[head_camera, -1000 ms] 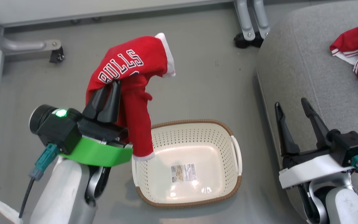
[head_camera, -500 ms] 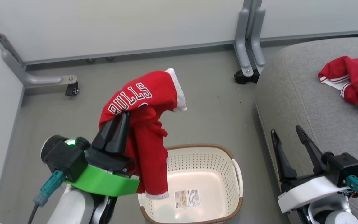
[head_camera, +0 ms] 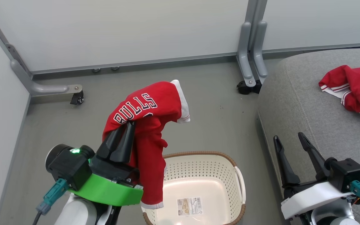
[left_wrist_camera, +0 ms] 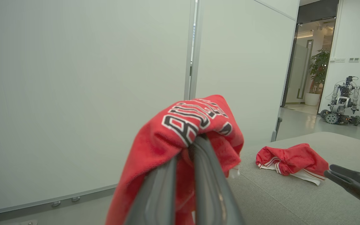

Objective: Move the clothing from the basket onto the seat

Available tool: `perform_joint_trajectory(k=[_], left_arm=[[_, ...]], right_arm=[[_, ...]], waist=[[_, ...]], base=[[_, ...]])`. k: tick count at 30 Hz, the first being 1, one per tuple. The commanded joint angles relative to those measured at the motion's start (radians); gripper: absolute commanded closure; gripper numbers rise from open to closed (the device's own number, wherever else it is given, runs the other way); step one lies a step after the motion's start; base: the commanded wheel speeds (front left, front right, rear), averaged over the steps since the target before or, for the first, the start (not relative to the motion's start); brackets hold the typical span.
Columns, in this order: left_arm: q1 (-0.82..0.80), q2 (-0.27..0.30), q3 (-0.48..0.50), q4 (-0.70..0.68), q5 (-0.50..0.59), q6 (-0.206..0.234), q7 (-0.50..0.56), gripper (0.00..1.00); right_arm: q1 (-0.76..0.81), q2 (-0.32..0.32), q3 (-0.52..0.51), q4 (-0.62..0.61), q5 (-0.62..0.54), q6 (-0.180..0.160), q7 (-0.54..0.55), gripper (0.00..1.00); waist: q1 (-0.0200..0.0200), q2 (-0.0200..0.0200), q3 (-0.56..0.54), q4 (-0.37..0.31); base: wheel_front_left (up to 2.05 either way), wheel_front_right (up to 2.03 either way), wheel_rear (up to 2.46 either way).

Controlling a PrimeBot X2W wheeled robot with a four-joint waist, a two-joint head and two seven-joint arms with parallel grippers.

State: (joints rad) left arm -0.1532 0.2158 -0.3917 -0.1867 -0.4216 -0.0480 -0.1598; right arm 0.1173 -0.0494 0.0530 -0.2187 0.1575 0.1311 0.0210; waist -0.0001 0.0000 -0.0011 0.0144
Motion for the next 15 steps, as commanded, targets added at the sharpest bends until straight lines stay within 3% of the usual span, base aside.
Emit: perform_joint_trajectory(k=[1,9,15], left_arm=[[0.015,0.008,0.0,-0.004,-0.003,0.005,0.0,1.0],[0.011,0.007,-0.009,-0.009,-0.007,0.004,0.0,1.0],[-0.011,0.003,-0.021,-0.014,-0.007,-0.004,0.002,1.0]], right_arm=[[0.007,-0.002,0.001,-0.005,0.004,-0.001,0.002,0.0],[-0.015,-0.002,0.032,0.012,0.002,-0.001,0.01,0.0],[-0.065,-0.011,0.146,0.042,0.029,-0.001,0.036,0.0]], waist=[[0.0001,0.0,0.0,0.001],[0.0001,0.0,0.002,0.007],[0.0001,0.0,0.013,0.022]], base=[[0.0,0.0,0.0],[0.0,0.0,0.0],[0.0,0.0,0.0]])
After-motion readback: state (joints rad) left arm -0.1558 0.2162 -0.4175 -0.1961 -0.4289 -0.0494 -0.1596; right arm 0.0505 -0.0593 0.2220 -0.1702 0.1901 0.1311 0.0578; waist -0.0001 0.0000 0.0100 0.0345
